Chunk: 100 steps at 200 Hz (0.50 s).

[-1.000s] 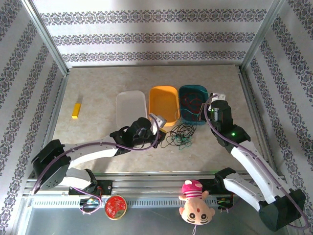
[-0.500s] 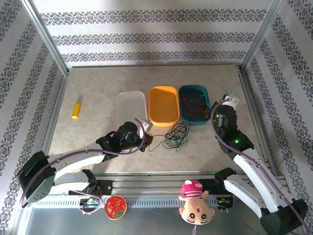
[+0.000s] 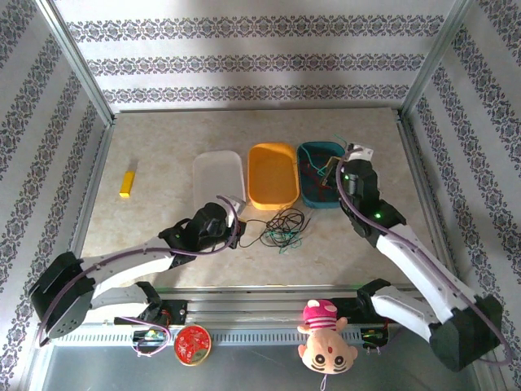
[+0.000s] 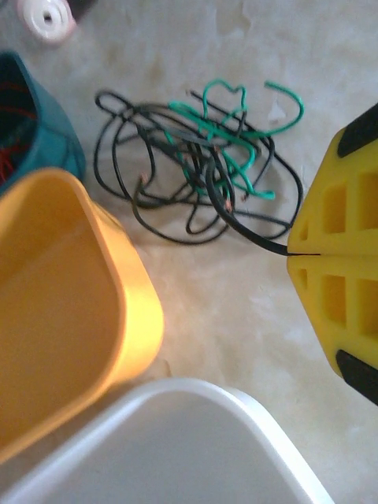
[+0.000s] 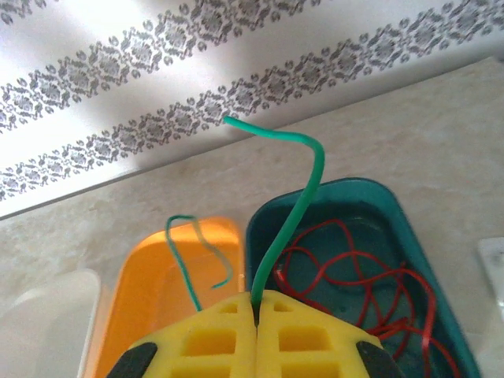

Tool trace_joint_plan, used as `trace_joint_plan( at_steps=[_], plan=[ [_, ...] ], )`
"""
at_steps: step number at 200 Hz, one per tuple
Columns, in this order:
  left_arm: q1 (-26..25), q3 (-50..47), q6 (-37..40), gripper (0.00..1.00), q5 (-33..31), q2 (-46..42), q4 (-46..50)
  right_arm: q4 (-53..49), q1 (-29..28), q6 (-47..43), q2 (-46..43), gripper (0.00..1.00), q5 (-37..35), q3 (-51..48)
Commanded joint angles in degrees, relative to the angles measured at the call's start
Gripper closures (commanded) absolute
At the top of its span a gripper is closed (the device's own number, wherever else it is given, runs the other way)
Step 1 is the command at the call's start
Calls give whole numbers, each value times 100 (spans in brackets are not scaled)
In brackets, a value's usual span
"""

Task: Untangle the cables

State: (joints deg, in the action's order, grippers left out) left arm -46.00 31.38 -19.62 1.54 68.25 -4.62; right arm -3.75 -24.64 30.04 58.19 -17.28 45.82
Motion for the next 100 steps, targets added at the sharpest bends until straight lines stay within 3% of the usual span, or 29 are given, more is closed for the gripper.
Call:
trace_joint_plan(
  at_steps=[1,72,100],
  plan=[
    [89,-50,-389,100,-391,260,-396,450,-107,373,572,100,35,265],
    [89,79,-487,100,-198,604,-501,197,-478,888,2705,100,411,1291],
    [87,88,-484,100,-198,595,-461,57,-666,987,3301,100,966,1609]
  ],
)
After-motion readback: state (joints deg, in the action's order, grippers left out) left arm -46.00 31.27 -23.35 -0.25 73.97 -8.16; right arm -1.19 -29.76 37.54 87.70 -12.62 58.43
